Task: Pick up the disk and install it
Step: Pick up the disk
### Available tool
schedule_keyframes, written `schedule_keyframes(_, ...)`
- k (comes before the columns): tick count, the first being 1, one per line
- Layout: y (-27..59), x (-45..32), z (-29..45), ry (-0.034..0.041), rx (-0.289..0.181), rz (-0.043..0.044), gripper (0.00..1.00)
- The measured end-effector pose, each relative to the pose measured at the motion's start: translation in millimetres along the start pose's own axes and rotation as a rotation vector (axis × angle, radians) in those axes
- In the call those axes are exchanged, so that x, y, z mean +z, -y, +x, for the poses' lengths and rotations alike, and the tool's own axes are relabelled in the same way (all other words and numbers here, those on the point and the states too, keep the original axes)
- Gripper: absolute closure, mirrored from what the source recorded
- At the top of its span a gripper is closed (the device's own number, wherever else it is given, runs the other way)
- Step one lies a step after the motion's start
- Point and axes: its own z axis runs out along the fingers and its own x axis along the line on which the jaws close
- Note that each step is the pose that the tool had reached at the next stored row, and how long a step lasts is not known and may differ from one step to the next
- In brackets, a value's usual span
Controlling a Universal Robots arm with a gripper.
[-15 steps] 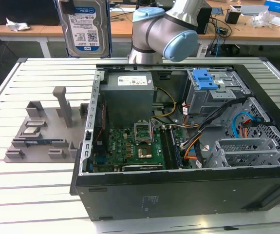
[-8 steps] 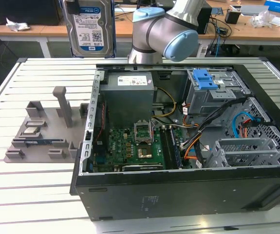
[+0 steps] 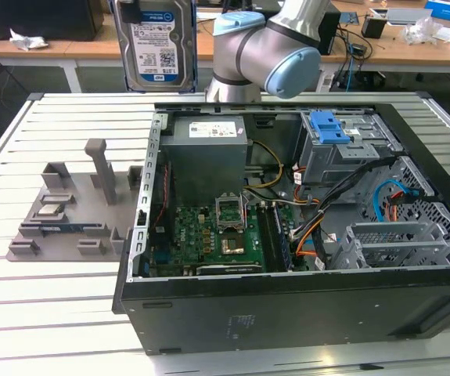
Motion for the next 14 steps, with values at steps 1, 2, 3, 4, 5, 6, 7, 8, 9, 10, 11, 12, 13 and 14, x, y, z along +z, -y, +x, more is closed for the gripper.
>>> schedule_keyframes(1,1.6,0.0,-0.1,0.0,0.0,0.0,0.63)
schedule_keyframes(2,4.0,0.0,-0.2,0.0,0.0,0.0,0.63)
schedule_keyframes(3,5.7,0.0,-0.2,-0.0001,0.0,-0.0001,0.63)
schedule_keyframes(4,6.9,-0.1,0.0,-0.0001,0.0,-0.0002,0.63)
schedule_keyframes(5,7.7,0.0,0.3,0.0,0.0,-0.0001,0.63)
schedule_keyframes(6,8.9,0.1,0.9,0.0001,0.0,0.0001,0.63)
schedule_keyframes(7,9.9,0.0,1.3,0.0001,0.0,0.0,0.63)
schedule_keyframes(8,10.6,0.0,1.7,0.0001,0.0,0.0,0.63)
schedule_keyframes(9,12.4,0.1,3.1,0.001,0.0,0.0,0.63)
schedule_keyframes(10,14.1,0.1,4.6,0.0014,0.0,-0.0002,0.63)
schedule_keyframes(11,15.7,0.1,5.7,0.0014,0.0,-0.0002,0.63)
schedule_keyframes(12,16.8,0.1,6.3,0.0014,0.0,-0.0003,0.63)
schedule_keyframes(13,18.1,0.0,7.0,0.0013,0.0,-0.0004,0.63)
schedule_keyframes(14,19.0,0.0,7.4,0.0013,0.0,-0.0005,0.63)
